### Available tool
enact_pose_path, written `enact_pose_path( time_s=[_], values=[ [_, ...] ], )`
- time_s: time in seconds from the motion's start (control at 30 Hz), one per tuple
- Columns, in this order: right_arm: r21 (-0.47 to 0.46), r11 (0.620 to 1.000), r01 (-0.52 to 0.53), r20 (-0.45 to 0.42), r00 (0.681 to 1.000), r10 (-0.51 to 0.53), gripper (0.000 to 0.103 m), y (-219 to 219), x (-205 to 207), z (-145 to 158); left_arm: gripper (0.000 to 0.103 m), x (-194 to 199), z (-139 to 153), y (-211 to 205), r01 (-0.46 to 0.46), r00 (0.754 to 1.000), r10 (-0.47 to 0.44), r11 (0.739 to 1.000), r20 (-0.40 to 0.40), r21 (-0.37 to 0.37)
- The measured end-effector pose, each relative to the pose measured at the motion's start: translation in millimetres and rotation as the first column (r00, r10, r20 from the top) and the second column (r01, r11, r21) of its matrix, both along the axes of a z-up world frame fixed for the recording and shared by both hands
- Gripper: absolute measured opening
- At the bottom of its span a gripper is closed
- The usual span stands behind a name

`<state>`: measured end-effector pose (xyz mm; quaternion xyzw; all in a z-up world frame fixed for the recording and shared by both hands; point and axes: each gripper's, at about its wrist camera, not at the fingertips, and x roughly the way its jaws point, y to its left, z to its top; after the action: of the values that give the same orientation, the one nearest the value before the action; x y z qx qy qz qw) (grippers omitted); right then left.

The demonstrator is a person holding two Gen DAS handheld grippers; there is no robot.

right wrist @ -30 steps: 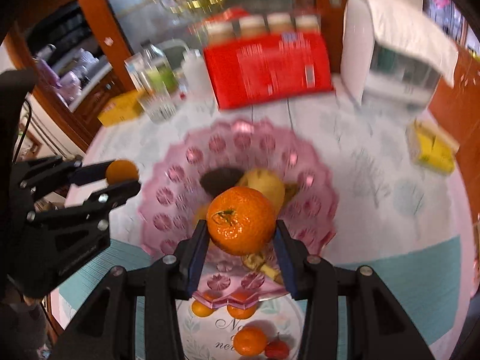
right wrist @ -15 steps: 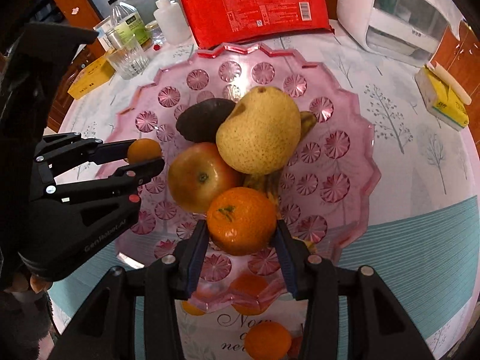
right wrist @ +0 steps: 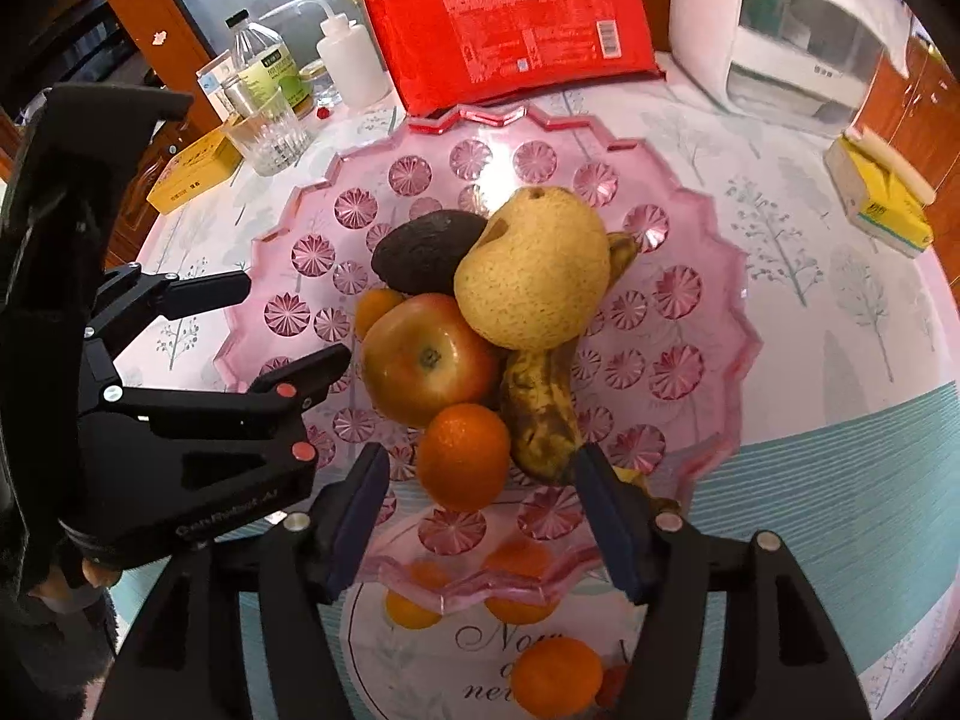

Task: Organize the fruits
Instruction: 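Open both tools to drop the oranges into the bowl and withdraw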

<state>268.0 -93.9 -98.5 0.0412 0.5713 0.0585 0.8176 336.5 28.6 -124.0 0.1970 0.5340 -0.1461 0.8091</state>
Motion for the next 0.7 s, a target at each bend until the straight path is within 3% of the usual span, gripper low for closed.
enact_pose_path(
  time_s=[0.27, 0.7],
  values=[
    [-0.036, 0.999, -0.004, 0.052, 0.999, 0.005, 0.065, 2, -20, 18, 0.073, -15, 19, 1, -0.013, 1.0, 0.013, 0.999, 0.013, -0.049],
    [0.058, 0.996, 0.072, 0.127, 0.989, -0.079, 0.065, -15, -42, 40, 0.074, -49, 51, 3, -0.008, 0.998, 0.017, 0.987, 0.058, -0.161]
  ],
)
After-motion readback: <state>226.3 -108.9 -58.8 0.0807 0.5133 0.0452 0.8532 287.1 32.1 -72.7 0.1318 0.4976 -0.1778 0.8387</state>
